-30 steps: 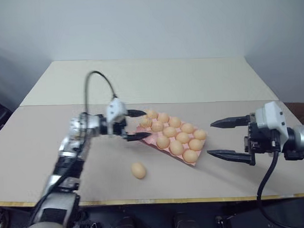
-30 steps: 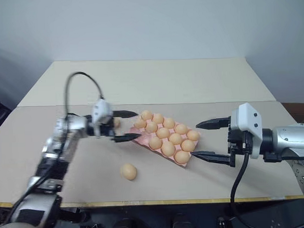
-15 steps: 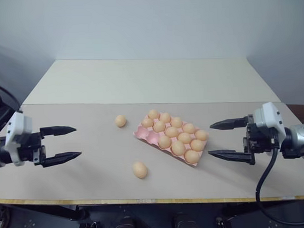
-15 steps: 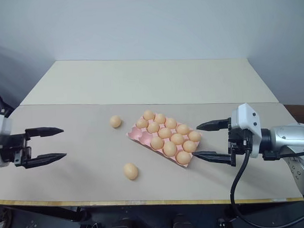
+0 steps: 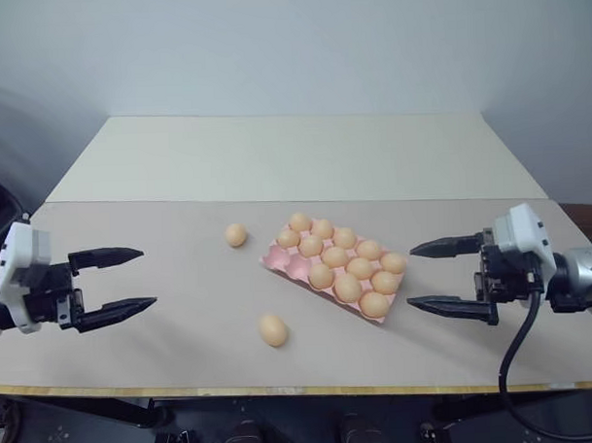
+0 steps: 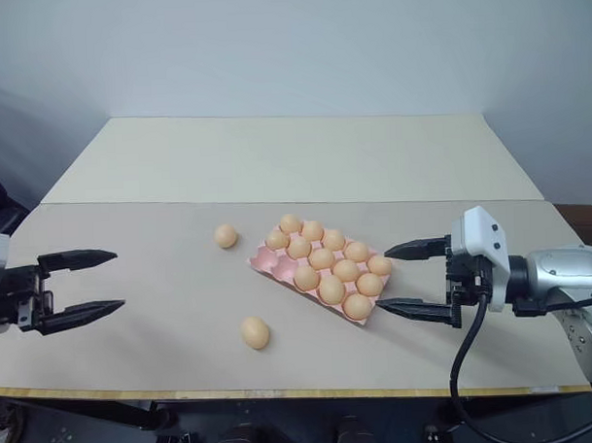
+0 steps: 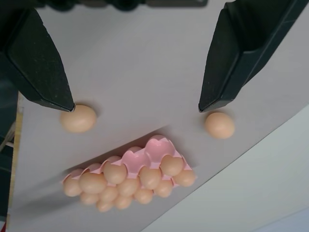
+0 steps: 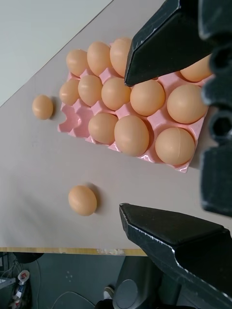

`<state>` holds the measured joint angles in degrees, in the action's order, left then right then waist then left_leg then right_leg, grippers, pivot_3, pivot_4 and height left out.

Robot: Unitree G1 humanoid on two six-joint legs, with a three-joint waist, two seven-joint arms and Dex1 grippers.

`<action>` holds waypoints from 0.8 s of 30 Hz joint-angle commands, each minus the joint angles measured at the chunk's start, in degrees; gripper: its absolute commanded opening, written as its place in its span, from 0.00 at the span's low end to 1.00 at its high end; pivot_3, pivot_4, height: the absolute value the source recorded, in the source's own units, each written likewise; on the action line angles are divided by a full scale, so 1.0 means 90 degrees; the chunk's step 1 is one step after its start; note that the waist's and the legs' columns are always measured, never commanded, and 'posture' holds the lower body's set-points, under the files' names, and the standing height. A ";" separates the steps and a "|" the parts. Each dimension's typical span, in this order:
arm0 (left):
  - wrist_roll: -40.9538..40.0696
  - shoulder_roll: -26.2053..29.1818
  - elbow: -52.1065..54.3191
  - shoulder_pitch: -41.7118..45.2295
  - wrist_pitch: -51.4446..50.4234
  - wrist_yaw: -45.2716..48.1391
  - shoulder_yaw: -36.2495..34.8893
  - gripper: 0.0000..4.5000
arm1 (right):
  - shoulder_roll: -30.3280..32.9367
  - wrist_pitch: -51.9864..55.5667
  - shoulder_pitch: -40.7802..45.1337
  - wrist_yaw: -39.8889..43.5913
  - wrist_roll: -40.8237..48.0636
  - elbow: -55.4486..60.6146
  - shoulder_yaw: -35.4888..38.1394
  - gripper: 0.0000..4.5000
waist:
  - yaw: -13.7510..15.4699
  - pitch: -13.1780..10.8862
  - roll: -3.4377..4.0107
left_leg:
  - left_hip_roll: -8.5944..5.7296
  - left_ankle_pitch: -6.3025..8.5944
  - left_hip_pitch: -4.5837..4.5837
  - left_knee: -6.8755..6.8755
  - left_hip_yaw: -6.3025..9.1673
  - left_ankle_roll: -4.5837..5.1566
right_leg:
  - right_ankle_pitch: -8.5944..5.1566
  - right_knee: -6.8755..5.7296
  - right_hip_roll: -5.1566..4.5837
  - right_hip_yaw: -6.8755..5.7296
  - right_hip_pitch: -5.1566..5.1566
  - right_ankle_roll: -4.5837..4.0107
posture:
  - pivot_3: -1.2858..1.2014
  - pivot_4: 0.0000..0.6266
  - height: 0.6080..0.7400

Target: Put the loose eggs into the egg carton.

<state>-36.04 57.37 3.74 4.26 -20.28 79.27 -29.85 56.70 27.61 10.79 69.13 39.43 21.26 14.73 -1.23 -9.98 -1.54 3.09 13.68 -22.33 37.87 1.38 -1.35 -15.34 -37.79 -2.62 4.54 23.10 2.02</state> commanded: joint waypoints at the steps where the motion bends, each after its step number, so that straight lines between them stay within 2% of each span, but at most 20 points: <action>1: 0.0324 -0.0108 -0.0192 0.0444 -0.0123 -0.0738 0.0399 0.99 | 0.0051 -0.0108 0.0027 -0.0056 0.0041 0.0206 0.0292 1.00 | 0.0010 0.0000 0.0000 | 0.0000 0.0000 0.0000 0.0000 0.0000 0.0000 | 0.0000 0.0000 0.0000 0.0000 0.0000 0.0000 | 0.52 0.24 1.00; 6: 0.0984 -0.0748 -0.0963 0.1760 -0.0212 -0.1737 0.1493 0.99 | 0.0008 -0.0120 0.0036 -0.0159 0.0030 0.0272 0.0274 1.00 | 0.0072 0.0002 -0.0003 | -0.0004 0.0000 0.0004 0.0002 0.0004 0.0000 | 0.0001 -0.0001 0.0000 -0.0002 -0.0009 0.0001 | 0.52 0.24 1.00; 12: 0.1992 -0.2036 -0.2585 0.3457 0.0177 -0.2762 0.2635 0.99 | -0.0042 -0.0102 -0.0058 -0.0313 0.0080 0.0466 0.0358 1.00 | 0.0065 0.0004 -0.0006 | -0.0009 0.0000 -0.0010 0.0002 0.0007 0.0000 | 0.0005 0.0008 0.0000 -0.0002 -0.0004 0.0002 | 0.52 0.24 1.00; 20: 0.3000 -0.3319 -0.5505 0.5093 0.1386 -0.3979 0.3092 0.99 | -0.0068 -0.0006 -0.0268 -0.0548 0.0194 0.0803 0.0579 1.00 | 0.0033 0.0004 -0.0009 | -0.0014 -0.0001 -0.0011 0.0003 0.0010 0.0002 | 0.0008 0.0007 0.0000 0.0001 -0.0004 0.0004 | 0.52 0.24 1.00; 24: 0.3267 -0.3581 -0.6476 0.5526 0.1719 -0.4214 0.3139 0.99 | -0.0058 0.0045 -0.0395 -0.0624 0.0259 0.0950 0.0711 1.00 | 0.0014 0.0005 -0.0010 | -0.0016 -0.0001 -0.0017 0.0004 0.0011 0.0002 | 0.0009 0.0013 -0.0001 0.0002 -0.0003 0.0008 | 0.52 0.24 1.00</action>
<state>-7.54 24.75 -52.61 52.23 -7.02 41.71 -1.31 56.03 27.95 7.30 63.89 39.93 28.07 18.32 -1.10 -9.94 -1.63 2.95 13.67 -22.50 37.90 1.47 -1.33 -15.25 -37.67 -2.62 4.56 23.08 2.10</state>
